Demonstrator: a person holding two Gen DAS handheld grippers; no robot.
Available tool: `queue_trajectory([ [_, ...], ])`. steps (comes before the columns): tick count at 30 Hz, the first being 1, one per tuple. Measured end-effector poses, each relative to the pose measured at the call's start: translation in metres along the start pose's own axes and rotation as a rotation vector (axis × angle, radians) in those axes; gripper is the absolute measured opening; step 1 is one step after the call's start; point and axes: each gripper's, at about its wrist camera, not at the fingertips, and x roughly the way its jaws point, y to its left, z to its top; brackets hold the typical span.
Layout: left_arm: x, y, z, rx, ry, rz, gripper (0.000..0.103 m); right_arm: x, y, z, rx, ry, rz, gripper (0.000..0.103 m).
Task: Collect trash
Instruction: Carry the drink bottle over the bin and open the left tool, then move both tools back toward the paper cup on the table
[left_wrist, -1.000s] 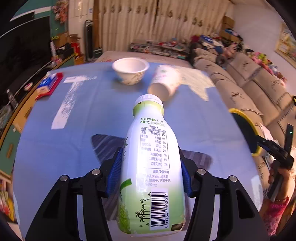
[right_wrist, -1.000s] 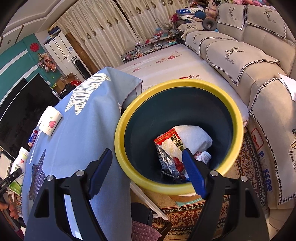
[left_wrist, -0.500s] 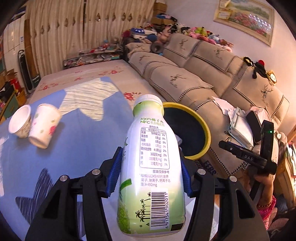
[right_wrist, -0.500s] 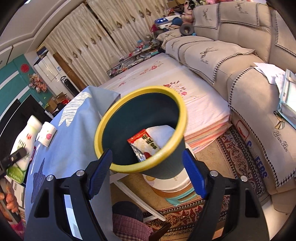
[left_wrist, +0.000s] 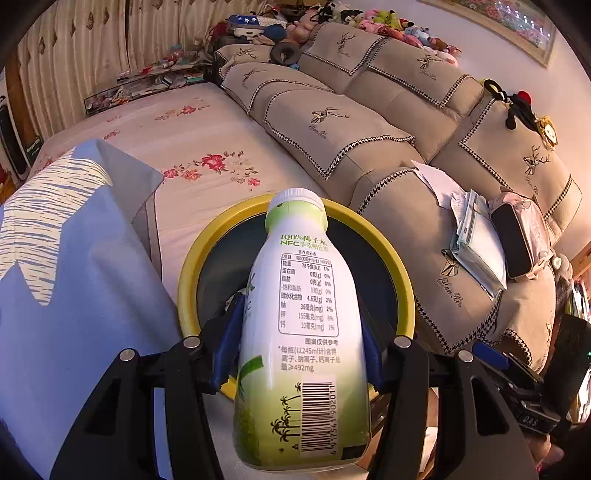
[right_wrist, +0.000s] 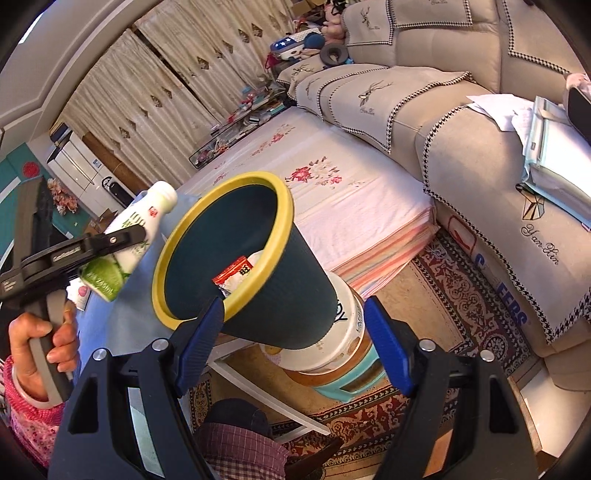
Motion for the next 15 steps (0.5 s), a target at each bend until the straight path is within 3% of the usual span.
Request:
queue_trajectory([
  [2, 0.009, 0.0, 0.006, -0.019, -0.016, -0.001, 0.055, 0.003, -0.002, 0.0, 0.007, 0.007, 0.001, 0.074],
  [3, 0.01, 0.0, 0.009, -0.021, -0.034, 0.005, 0.061, 0.004, -0.002, 0.0, 0.009, 0.011, 0.004, 0.074],
  [4, 0.011, 0.0, 0.012, -0.019, -0.051, 0.016, 0.076, 0.005, -0.001, -0.001, 0.011, 0.014, 0.006, 0.074],
  [6, 0.003, -0.002, 0.015, -0.009, -0.097, 0.04, 0.086, 0.006, 0.002, -0.002, 0.007, 0.017, 0.013, 0.074],
  [10, -0.035, 0.002, 0.008, 0.012, -0.171, 0.031, 0.089, 0.008, 0.01, -0.003, -0.006, 0.024, 0.021, 0.074],
  [15, -0.099, 0.032, -0.018, -0.036, -0.278, 0.036, 0.096, 0.013, 0.03, -0.005, -0.039, 0.037, 0.034, 0.074],
])
